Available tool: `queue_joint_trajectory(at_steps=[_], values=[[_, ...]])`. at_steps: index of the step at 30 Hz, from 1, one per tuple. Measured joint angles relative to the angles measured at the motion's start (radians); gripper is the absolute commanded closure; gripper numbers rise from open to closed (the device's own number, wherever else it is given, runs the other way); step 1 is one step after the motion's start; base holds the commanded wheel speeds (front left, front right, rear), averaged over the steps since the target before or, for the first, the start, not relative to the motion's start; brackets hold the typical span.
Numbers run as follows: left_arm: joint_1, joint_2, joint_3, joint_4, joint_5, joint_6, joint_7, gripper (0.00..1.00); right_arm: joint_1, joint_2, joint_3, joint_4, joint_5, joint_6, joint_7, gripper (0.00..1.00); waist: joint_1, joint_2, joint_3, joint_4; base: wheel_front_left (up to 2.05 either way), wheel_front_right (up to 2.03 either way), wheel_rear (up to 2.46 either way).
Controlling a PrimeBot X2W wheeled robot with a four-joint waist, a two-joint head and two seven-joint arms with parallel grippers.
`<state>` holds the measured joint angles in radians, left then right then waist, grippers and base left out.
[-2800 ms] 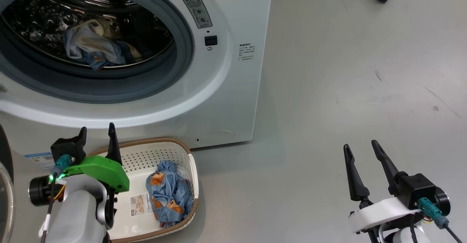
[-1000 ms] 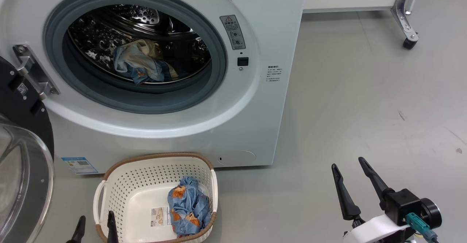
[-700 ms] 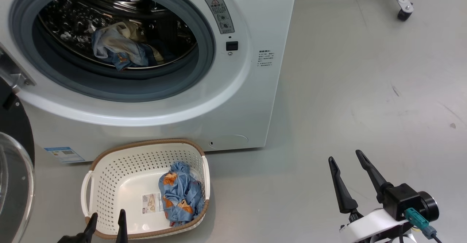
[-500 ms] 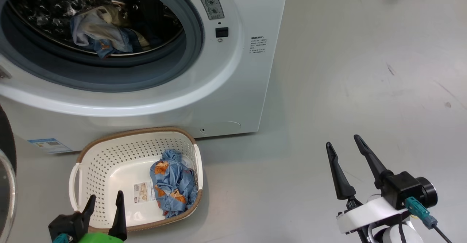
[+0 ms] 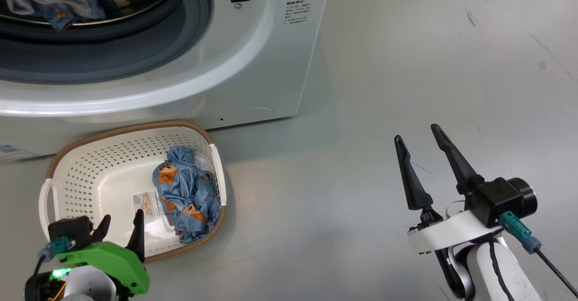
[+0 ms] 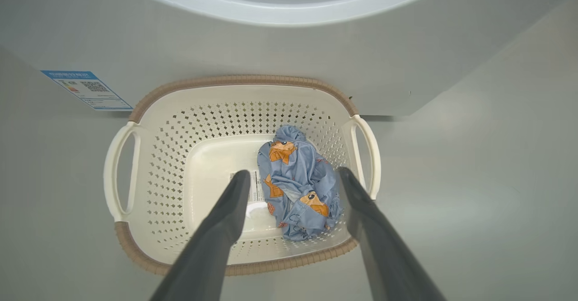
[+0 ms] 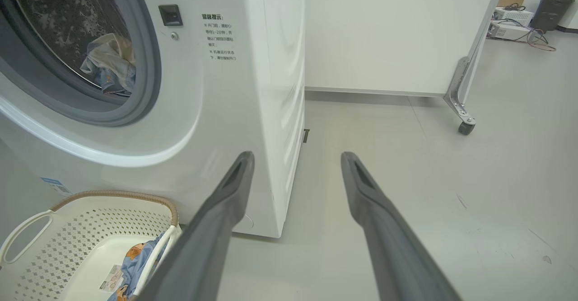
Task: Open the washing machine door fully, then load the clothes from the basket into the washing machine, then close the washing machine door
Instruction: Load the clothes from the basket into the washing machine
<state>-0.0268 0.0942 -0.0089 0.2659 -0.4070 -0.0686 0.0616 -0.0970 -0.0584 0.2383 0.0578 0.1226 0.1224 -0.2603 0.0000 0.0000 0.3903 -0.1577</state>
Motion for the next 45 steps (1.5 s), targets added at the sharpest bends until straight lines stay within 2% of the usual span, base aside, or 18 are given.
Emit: queue_joint_trajectory(at_steps=[3, 13, 22, 34, 38, 45], values=[[-0.041, 0.03, 0.001, 0.033, -0.004, -0.001, 0.063, 0.0, -0.028, 0.002, 0.007, -0.004, 0.0, 0.0, 0.0, 0.0, 0.0, 0.0, 0.05, -0.02, 0.0, 0.0, 0.0], [-0.168, 0.063, 0.009, 0.114, -0.047, -0.011, 0.175, 0.0, -0.092, 0.007, 0.026, -0.016, 0.0, 0.0, 0.0, 0.0, 0.0001, 0.0, 0.181, -0.074, 0.0, 0.0, 0.0], [-0.282, 0.067, 0.025, 0.173, -0.079, -0.012, 0.218, 0.0, -0.127, 0.01, 0.028, -0.025, 0.002, -0.001, 0.0, 0.0, 0.0002, 0.0, 0.275, -0.108, 0.0, 0.0, 0.0], [-0.357, 0.047, 0.019, 0.247, -0.154, -0.037, 0.272, 0.0, -0.146, 0.013, 0.029, -0.036, 0.017, -0.012, 0.0, 0.0, 0.0002, 0.0, 0.352, -0.127, 0.0, 0.0, 0.0], [-0.381, 0.044, 0.011, 0.269, -0.159, -0.038, 0.282, 0.0, -0.147, 0.013, 0.032, -0.04, 0.017, -0.027, 0.0, 0.0, 0.0001, 0.0, 0.371, -0.127, 0.0, 0.0, 0.0], [-0.415, 0.051, 0.001, 0.304, -0.153, -0.045, 0.28, 0.0, -0.164, 0.013, 0.047, -0.046, 0.017, -0.028, 0.0, 0.0, 0.0002, 0.0, 0.405, -0.127, 0.0, 0.0, 0.0]])
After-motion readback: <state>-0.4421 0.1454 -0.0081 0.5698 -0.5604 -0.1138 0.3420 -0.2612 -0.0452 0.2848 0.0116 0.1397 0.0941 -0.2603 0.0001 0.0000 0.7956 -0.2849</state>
